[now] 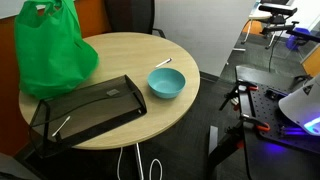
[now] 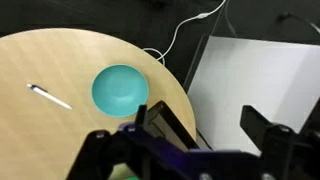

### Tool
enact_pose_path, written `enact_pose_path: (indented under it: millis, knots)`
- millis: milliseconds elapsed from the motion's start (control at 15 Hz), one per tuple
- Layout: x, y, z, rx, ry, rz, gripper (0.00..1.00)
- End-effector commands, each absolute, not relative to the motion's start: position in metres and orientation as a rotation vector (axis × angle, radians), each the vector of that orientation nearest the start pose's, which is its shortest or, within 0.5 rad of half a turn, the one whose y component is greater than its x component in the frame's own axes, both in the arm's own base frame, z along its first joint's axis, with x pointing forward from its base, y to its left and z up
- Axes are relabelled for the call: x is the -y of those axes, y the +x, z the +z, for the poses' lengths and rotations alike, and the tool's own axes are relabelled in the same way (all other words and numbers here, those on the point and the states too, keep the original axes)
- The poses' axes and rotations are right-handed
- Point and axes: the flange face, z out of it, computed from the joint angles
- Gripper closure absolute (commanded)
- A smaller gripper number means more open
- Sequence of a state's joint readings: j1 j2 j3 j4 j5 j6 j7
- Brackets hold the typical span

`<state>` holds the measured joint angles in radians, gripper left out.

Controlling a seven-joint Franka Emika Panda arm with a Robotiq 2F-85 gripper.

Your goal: Put the white pen in the green bowl

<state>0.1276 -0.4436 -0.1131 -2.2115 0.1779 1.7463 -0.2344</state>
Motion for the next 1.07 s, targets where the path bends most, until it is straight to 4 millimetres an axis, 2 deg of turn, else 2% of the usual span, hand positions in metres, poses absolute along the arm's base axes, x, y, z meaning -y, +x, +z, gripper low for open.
enact_pose_path:
  millis: [0, 600, 800, 1000]
  knots:
    - [-0.016, 0.418, 0.552, 0.331, -2.898, 0.003, 0.0]
    - [-0.015, 0.421, 0.549, 0.314, -2.912, -0.001, 0.0]
    - [0.003, 0.447, 0.533, 0.098, -3.006, -0.141, 0.0]
    - [0.034, 0.482, 0.498, -0.13, -3.053, -0.248, 0.0]
